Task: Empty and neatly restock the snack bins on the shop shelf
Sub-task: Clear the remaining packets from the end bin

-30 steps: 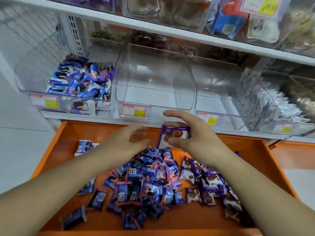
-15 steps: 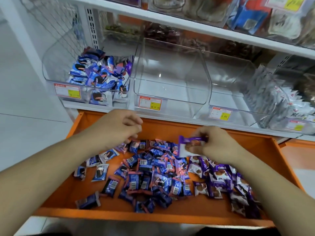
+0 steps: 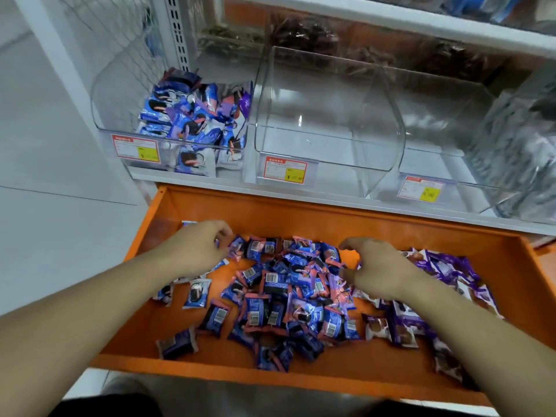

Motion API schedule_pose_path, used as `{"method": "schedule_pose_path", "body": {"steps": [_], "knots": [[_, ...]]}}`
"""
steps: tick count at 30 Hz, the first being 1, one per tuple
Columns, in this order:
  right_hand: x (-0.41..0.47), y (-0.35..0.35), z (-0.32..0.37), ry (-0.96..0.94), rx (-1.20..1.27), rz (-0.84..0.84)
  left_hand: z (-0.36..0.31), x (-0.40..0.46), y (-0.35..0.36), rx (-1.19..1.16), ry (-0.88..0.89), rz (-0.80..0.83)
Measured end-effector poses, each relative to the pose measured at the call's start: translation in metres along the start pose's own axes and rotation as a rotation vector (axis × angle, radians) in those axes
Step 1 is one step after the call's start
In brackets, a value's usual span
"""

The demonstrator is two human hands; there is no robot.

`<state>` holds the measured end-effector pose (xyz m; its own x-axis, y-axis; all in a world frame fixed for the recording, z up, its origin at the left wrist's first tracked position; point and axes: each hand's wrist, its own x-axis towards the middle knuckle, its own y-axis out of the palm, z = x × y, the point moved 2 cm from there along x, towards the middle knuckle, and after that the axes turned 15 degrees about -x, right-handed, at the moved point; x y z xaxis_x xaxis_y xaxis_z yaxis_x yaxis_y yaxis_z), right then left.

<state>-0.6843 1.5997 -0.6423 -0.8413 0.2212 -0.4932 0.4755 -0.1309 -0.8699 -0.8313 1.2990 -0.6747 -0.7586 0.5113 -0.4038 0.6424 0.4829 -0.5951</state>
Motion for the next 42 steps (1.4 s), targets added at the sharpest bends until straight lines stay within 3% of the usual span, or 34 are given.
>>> {"method": "schedule_pose_path", "body": {"steps": [5,10,17,22,27,29,31,36,42], "knots": [[0.047,0.058,0.015,-0.089,0.146,0.099,0.038,0.032,0.028,0.069,-0.065,0.092],[0.088,0.102,-0.009,0.037,0.415,0.111,0.071,0.089,0.078,0.004,-0.111,0.214],[0.141,0.155,-0.046,0.261,0.637,0.111,0.081,0.142,0.143,-0.106,-0.260,0.202],[0.166,0.182,-0.037,0.256,0.738,0.166,0.070,0.154,0.183,-0.112,-0.183,0.166],[0.161,0.184,-0.051,0.088,0.970,0.141,0.060,0.153,0.192,-0.303,-0.115,0.161],[0.156,0.185,-0.073,0.068,0.845,0.001,0.057,0.147,0.184,-0.329,-0.079,0.165],[0.152,0.190,-0.102,0.103,0.539,-0.142,0.059,0.142,0.176,-0.283,-0.056,0.151],[0.142,0.195,-0.145,-0.041,-0.201,0.001,0.076,0.129,0.168,-0.161,-0.044,0.129],[0.140,0.197,-0.165,-0.031,-0.386,-0.006,0.102,0.138,0.176,0.121,0.045,0.170]]}}
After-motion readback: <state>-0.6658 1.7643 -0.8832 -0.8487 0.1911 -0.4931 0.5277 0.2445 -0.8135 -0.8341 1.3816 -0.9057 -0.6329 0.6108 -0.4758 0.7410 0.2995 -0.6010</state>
